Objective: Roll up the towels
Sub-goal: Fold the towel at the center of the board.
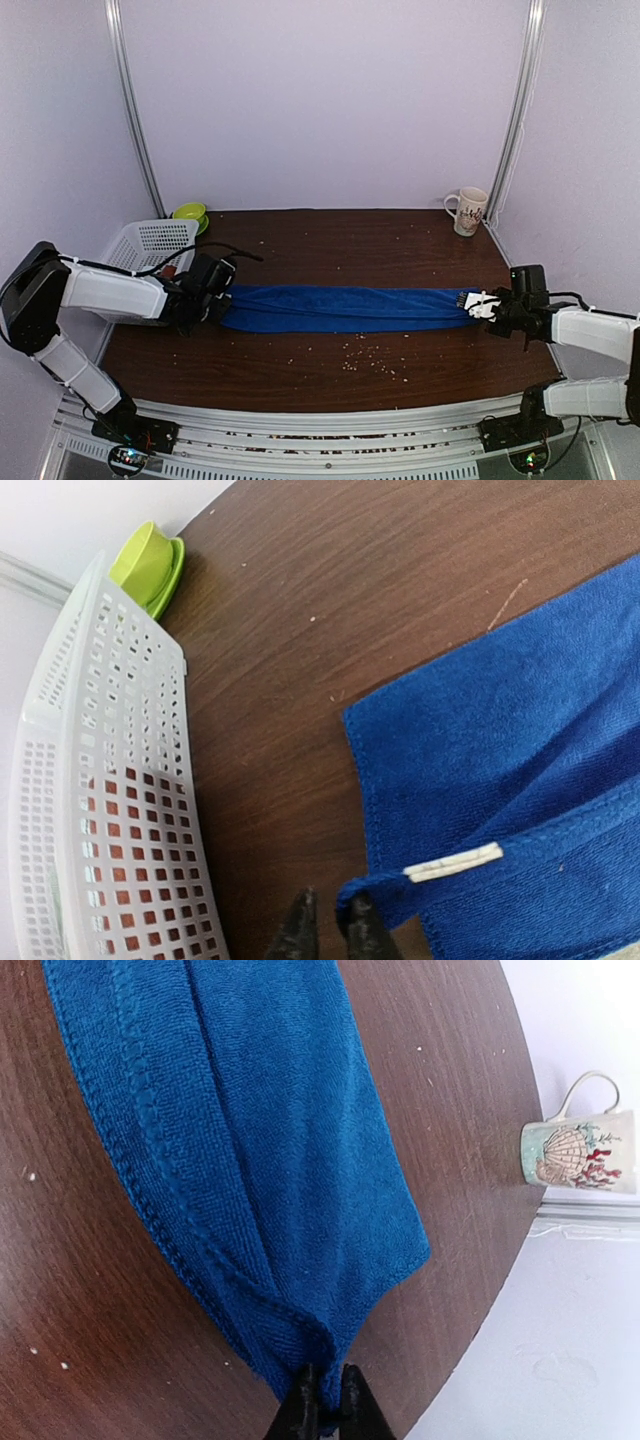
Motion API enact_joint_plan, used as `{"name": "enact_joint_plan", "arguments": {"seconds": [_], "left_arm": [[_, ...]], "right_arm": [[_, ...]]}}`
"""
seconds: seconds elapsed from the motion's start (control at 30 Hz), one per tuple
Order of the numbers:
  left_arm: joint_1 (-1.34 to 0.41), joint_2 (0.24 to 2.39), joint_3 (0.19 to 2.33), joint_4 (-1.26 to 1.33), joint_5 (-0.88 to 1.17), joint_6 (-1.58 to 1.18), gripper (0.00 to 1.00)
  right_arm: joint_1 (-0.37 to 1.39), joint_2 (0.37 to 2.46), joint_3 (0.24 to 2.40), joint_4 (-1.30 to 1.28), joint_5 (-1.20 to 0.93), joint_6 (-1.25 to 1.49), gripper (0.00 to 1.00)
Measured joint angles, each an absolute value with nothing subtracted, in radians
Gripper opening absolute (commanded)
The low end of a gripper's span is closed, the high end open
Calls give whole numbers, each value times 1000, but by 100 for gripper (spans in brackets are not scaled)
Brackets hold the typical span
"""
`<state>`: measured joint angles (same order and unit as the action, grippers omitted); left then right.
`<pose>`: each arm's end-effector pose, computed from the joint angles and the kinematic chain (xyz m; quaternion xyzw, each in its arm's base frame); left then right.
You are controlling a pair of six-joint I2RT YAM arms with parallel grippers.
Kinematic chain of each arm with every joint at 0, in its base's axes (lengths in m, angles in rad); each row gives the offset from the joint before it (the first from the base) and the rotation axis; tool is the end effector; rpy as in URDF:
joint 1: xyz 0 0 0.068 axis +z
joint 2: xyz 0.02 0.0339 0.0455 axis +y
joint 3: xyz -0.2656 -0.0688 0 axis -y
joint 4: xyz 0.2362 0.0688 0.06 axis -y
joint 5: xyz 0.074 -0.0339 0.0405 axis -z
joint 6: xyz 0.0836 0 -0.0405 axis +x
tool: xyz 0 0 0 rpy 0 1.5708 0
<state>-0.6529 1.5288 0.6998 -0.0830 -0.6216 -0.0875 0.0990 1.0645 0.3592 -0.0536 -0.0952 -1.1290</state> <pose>0.2675 -0.1433 0.1330 0.1563 0.8927 0.1583 0.3918 0.2221 0.0300 0.1302 -0.5441 0.7392 -0.1562 0.3648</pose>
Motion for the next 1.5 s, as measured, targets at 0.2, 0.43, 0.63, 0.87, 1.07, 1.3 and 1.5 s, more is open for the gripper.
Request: {"name": "enact_joint_plan", "arguments": {"seconds": [0.2, 0.43, 0.63, 0.87, 1.07, 1.3, 1.5], "left_arm": [[-669, 1524, 700, -99, -638, -97, 24], [-683, 1456, 699, -132, -651, -117, 26], [-687, 1403, 692, -144, -667, -144, 31], [-691, 1359, 676, -167, -690, -175, 33], [-694, 1318, 664, -185, -700, -198, 35], [-695, 1331, 668, -186, -698, -209, 40], [-695, 1395, 717, -184, -673, -207, 43]], "right_arm": [[97, 1063, 356, -36, -96, -1145, 31], [95, 1037, 356, -60, -97, -1158, 29], [94, 1008, 357, -100, -109, -1176, 0], [93, 987, 376, -171, -119, -1182, 0], [93, 931, 376, -231, -136, -1206, 0], [93, 896, 375, -275, -139, -1251, 0], [91, 873, 333, -270, -121, -1327, 0]]}}
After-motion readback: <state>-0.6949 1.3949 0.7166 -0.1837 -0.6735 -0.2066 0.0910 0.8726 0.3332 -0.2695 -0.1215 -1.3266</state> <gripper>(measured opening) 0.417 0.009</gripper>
